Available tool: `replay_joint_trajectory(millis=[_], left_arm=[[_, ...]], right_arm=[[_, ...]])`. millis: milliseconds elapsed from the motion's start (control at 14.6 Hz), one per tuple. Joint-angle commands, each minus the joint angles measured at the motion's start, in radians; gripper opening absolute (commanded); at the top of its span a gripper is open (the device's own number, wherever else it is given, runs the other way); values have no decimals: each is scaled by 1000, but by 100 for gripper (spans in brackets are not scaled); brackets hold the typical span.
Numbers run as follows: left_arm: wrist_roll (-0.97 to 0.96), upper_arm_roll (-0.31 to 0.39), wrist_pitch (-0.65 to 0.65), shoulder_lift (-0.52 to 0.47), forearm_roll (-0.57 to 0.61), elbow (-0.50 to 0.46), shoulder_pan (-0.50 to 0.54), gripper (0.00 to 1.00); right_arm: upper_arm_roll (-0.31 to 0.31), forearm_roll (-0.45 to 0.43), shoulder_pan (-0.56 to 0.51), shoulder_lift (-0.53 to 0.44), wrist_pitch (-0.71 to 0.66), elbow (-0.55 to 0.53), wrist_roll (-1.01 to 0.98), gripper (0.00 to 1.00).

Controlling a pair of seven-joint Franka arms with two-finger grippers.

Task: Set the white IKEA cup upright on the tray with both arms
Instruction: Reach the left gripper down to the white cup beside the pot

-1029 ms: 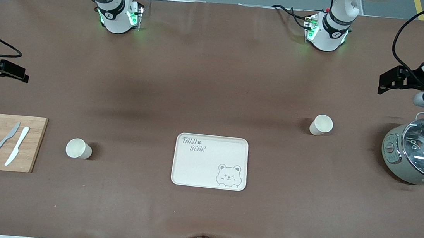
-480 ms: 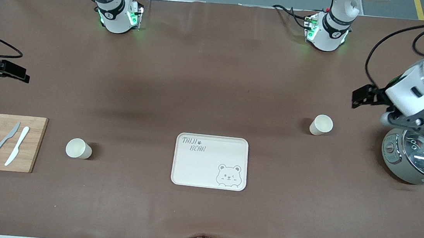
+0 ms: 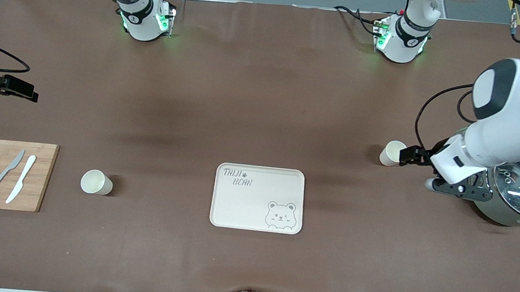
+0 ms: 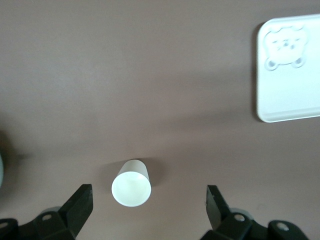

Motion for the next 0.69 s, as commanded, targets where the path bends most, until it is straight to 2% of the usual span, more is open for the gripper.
replay_joint_trajectory(millis=[0, 343, 617], left_arm=[[37, -8, 127, -87, 24, -173, 24, 100], [112, -6, 362, -163, 24, -429, 53, 100], [141, -8, 526, -170, 24, -570, 69, 100]], right_arm=[[8, 4, -6, -8, 6, -13, 18, 100], [8, 4, -6, -8, 6, -13, 18, 100], [8, 4, -4, -8, 6, -15, 18, 100]])
